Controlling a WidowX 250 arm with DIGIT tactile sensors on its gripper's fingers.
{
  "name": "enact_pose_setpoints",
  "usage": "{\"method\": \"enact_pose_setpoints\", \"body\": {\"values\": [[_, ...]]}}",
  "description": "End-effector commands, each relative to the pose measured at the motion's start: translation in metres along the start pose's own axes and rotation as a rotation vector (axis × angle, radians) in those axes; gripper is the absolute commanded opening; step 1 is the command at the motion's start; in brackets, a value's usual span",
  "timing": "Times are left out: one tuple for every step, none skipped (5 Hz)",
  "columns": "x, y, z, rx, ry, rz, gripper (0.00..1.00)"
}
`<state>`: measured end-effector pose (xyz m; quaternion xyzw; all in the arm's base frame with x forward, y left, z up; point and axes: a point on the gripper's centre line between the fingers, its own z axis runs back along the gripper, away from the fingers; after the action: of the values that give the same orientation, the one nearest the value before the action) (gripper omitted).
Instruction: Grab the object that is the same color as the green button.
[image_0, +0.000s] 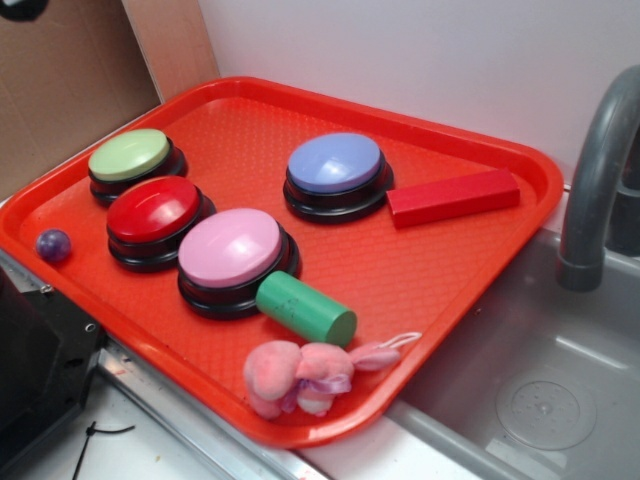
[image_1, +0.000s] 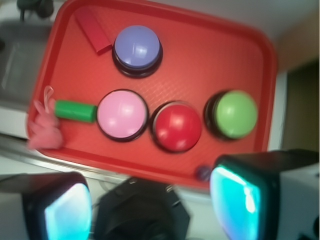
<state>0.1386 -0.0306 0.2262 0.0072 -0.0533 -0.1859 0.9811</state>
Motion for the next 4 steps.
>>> {"method": "enact_pose_setpoints", "body": {"values": [[0.034, -0.021, -0.018, 0.055, -0.139, -0.502, 1.00], [0.051, -0.027, -0.045, 0.056, -0.159, -0.754, 1.00], [0.070, -0.050, -0.096, 0.040, -0.074, -1.018, 1.00], [0.074, -0.068, -0.124, -0.012, -0.065, -1.235, 1.00]]}}
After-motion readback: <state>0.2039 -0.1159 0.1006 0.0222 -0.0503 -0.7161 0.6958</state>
